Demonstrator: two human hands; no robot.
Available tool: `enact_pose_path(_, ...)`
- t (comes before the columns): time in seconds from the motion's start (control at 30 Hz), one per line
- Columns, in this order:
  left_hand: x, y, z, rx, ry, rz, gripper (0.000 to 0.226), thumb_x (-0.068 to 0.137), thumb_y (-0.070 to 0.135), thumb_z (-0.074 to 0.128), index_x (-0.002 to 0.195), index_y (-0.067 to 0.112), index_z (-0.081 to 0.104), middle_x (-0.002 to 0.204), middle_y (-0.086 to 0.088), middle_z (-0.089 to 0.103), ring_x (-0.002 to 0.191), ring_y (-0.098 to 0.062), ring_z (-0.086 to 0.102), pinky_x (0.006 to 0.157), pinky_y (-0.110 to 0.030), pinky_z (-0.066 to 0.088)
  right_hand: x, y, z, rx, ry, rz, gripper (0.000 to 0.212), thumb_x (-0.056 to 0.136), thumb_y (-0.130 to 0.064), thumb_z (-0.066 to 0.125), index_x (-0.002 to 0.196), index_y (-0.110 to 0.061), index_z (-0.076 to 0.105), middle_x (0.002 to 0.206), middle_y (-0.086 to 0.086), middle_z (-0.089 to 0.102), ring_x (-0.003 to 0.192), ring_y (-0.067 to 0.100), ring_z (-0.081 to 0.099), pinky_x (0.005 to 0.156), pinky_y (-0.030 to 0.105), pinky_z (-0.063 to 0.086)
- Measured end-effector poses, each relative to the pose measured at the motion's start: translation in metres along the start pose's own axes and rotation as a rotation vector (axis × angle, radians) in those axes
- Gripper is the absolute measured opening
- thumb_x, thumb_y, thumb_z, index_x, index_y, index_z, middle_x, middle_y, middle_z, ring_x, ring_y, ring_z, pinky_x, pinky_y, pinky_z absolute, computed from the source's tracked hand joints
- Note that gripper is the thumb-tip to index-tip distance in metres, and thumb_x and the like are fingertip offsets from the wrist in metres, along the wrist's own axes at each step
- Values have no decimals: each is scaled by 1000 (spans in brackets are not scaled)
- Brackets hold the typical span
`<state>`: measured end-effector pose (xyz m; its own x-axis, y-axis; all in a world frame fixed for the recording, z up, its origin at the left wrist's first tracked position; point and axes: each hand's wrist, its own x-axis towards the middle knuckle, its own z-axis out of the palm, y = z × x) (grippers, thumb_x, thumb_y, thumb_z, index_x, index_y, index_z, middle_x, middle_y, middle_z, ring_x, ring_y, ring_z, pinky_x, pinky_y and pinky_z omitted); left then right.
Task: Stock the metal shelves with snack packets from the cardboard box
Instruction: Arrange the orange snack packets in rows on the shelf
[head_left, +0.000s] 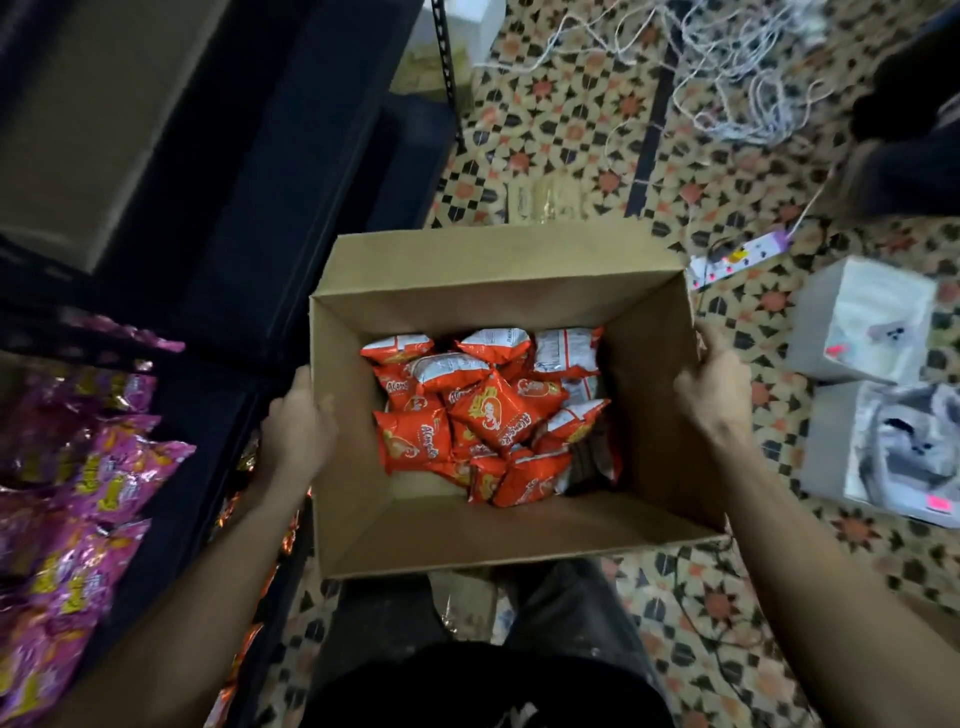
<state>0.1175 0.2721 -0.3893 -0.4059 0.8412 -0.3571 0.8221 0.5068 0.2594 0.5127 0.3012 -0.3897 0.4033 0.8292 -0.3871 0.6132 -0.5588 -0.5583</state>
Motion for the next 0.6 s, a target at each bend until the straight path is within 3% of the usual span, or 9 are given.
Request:
enact_pose_path(0.07, 0, 22, -14, -31, 4, 35, 28, 98, 15, 52, 124, 7, 51, 107, -27, 62, 101, -47, 56, 81, -48, 45, 6, -8, -28, 5, 39, -11, 64, 86, 6, 52, 145, -19, 47, 129, 16, 64, 111, 34, 63, 87, 31, 49)
enact_pose_path(0.2, 6, 54, -29, -103, 11, 76, 22, 98, 15, 52, 117, 6, 53, 103, -25, 65, 95, -45, 60, 83, -49, 50, 24, -26, -59, 56, 69, -50, 62, 87, 8, 48, 144, -16, 50, 130, 17, 63, 115, 36, 61, 97, 39, 50)
enact_pose_path(0.33, 25, 83, -39, -156, 36, 106, 18, 97, 14, 53, 113, 6, 55, 103, -23, 66, 95, -45, 61, 82, -48, 51, 56, -46, -77, 77, 140, -95, 55, 89, 4, 49, 139, -16, 55, 125, 18, 66, 115, 35, 61, 97, 34, 45)
enact_pose_path(0.47, 64, 116, -47, -193, 23, 102, 19, 98, 17, 52, 115, 9, 56, 105, -20, 66, 96, -42, 61, 85, -50, 51, 100, -73, -91, 91, 155, -97, 57, 89, 8, 48, 141, -14, 54, 131, 14, 64, 120, 29, 59, 87, 17, 38)
enact_pose_path(0.6, 112, 152, -52, -236, 37, 71, 18, 98, 15, 52, 115, 9, 57, 107, -18, 66, 101, -40, 60, 88, -49, 50, 153, -98, -93, 110, 177, -140, 52, 90, 2, 50, 138, -18, 57, 126, 8, 68, 115, 23, 63, 95, 28, 47)
